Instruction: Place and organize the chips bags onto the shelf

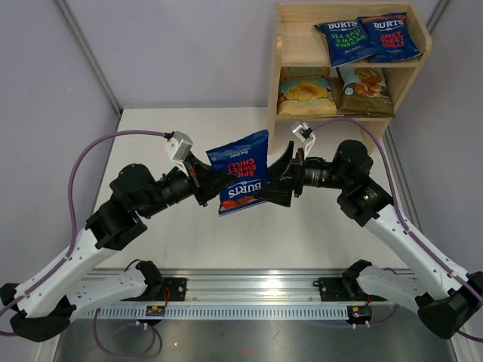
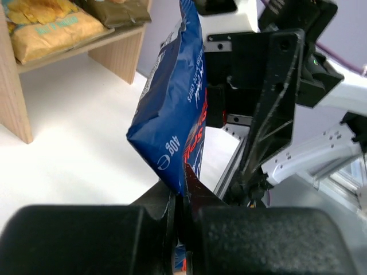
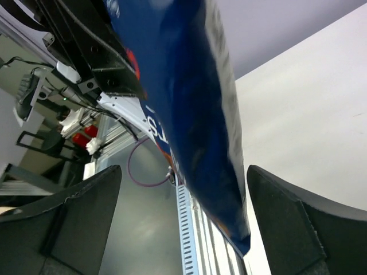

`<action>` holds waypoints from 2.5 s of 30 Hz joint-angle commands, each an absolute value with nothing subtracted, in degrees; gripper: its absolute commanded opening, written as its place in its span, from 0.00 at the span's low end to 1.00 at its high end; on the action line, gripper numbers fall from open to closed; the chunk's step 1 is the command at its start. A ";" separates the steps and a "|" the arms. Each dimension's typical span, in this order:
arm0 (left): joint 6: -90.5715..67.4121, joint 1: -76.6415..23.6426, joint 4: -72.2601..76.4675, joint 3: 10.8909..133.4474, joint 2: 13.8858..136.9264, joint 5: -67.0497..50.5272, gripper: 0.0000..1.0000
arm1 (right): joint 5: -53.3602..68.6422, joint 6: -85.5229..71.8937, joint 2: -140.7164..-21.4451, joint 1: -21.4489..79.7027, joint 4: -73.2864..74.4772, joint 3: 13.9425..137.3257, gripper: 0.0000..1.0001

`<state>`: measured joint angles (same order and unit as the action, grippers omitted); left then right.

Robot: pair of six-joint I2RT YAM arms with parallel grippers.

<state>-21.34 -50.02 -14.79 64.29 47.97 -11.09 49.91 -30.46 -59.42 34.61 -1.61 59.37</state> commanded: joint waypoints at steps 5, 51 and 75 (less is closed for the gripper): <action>-27.51 -50.01 -1.94 60.74 43.42 -0.80 0.04 | 39.21 -32.69 -52.39 34.72 -5.88 54.41 0.99; -65.30 -50.01 30.84 46.50 46.67 15.73 0.00 | 16.08 -59.15 -62.49 42.80 -49.47 46.15 0.72; -62.15 -50.01 9.07 49.56 43.77 26.62 0.59 | 12.66 -54.49 -59.68 42.80 -29.73 51.31 0.21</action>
<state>-66.13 -50.02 15.88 45.39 45.21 20.80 15.42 -56.75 -62.15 42.28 -35.57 46.22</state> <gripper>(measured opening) 0.545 0.328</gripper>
